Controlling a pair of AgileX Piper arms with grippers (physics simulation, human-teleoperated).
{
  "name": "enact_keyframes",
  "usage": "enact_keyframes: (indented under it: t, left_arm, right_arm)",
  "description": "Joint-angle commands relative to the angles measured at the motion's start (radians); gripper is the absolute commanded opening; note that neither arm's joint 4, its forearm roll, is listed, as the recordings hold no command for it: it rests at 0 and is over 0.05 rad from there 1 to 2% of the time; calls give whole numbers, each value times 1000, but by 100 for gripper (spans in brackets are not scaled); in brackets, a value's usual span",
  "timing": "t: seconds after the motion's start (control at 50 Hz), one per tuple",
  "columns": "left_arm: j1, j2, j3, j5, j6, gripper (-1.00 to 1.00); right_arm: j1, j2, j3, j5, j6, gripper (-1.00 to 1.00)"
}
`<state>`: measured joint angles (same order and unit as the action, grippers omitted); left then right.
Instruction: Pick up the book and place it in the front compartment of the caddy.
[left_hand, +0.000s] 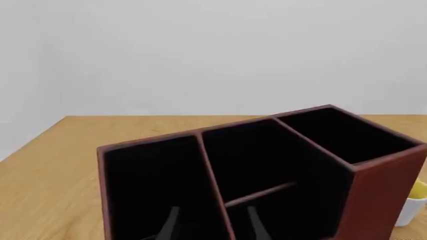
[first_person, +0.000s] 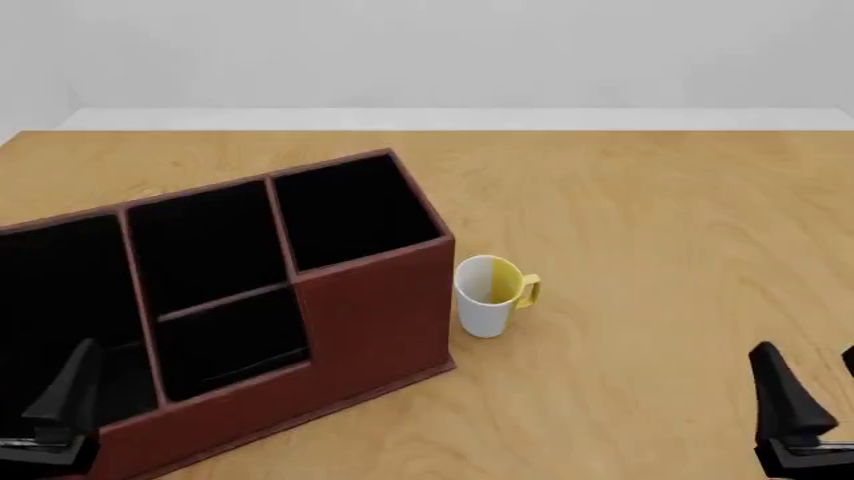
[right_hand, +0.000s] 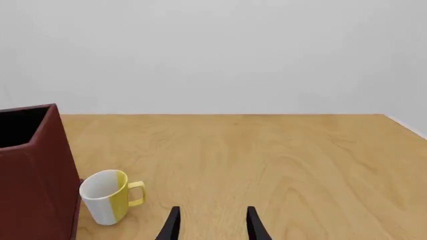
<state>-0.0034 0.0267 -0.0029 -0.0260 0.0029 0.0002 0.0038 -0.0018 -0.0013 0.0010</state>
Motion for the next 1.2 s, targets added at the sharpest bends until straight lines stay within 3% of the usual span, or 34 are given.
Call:
enact_keyframes:
  t: [0.02, 0.16, 0.2, 0.26, 0.36, 0.38, 0.5, 0.6, 0.66, 0.7, 0.74, 0.88, 0.9, 0.94, 1.04, 1.2]
  left_arm:
    - [-29, -26, -9, 15, -2, 100]
    - [-56, -26, -32, -2, 17, 100]
    - [-103, -22, -67, 43, 5, 100]
    - [-162, -8, -112, 40, 114, 100]
    - [-275, 154, -211, 5, 153, 100]
    - [-325, 184, -235, 9, 188, 100]
    - [-509, 274, -380, 151, 216, 100]
    - [-565, 353, -443, 217, 266, 100]
    - [-607, 383, -504, 274, 220, 100]
    - [-632, 389, -546, 318, 256, 100]
    - [-669, 420, -592, 371, 239, 100]
    - [-725, 490, -654, 453, 299, 100]
    - [-748, 490, -661, 470, 324, 100]
    - [-815, 521, -683, 523, 311, 100]
    - [-875, 519, -713, 582, 381, 100]
    - [-994, 557, -762, 710, 394, 100]
  right_arm:
    - [-1, 14, -3, -9, 4, 100]
    - [-1, 21, -3, -16, 3, 100]
    - [-1, 22, -3, -17, 4, 100]
    - [0, 19, -4, -14, 0, 100]
    - [-1, 24, -4, -17, 4, 100]
    - [-1, 25, -3, -19, 4, 100]
    - [0, 20, -5, -14, 2, 100]
    - [-1, 20, -5, -13, 3, 100]
    - [0, 23, -3, -18, 1, 100]
    - [-1, 23, -4, -17, 3, 100]
    - [-1, 23, -5, -16, 4, 100]
    - [-1, 22, -3, -17, 2, 100]
    - [-1, 26, -2, -21, 4, 100]
    - [-1, 23, -5, -16, 4, 100]
    - [0, 24, -3, -20, 2, 100]
    - [0, 26, -2, -22, 2, 100]
